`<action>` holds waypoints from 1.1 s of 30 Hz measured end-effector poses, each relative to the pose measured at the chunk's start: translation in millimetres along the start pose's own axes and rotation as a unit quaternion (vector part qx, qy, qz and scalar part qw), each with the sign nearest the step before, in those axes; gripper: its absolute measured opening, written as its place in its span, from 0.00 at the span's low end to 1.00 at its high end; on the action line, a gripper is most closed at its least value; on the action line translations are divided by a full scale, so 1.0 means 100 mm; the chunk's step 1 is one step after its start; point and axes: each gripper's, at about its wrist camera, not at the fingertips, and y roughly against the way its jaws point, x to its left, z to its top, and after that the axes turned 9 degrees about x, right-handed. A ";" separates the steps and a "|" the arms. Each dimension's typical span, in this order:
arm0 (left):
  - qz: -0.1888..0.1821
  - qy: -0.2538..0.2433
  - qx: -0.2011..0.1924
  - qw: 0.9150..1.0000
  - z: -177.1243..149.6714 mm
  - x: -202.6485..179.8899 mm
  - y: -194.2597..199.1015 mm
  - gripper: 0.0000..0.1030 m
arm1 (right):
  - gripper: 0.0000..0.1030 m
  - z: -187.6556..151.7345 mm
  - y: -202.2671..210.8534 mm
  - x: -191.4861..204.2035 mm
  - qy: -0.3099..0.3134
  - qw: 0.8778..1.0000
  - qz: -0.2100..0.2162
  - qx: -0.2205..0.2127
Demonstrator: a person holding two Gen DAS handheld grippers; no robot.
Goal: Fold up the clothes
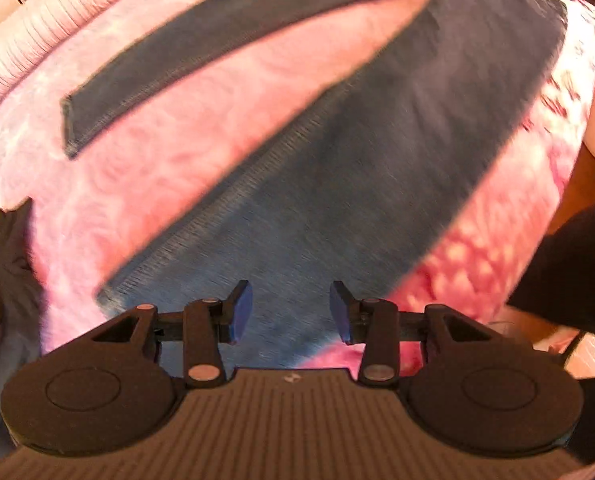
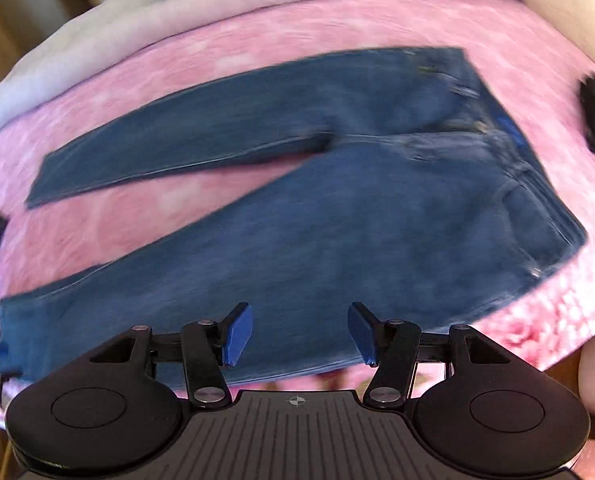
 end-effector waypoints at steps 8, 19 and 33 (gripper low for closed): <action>-0.014 0.091 -0.018 0.996 0.11 0.47 0.50 0.65 | 0.56 0.11 0.33 0.31 0.054 0.997 -0.048 0.023; -0.032 0.079 -0.030 0.996 0.34 0.51 0.97 0.78 | 0.74 -0.07 0.80 0.16 -0.018 0.993 -0.119 0.001; -0.046 -0.059 -0.106 0.991 -0.23 0.66 1.68 0.88 | 0.75 -1.15 1.60 1.27 -0.122 0.977 -0.157 -0.071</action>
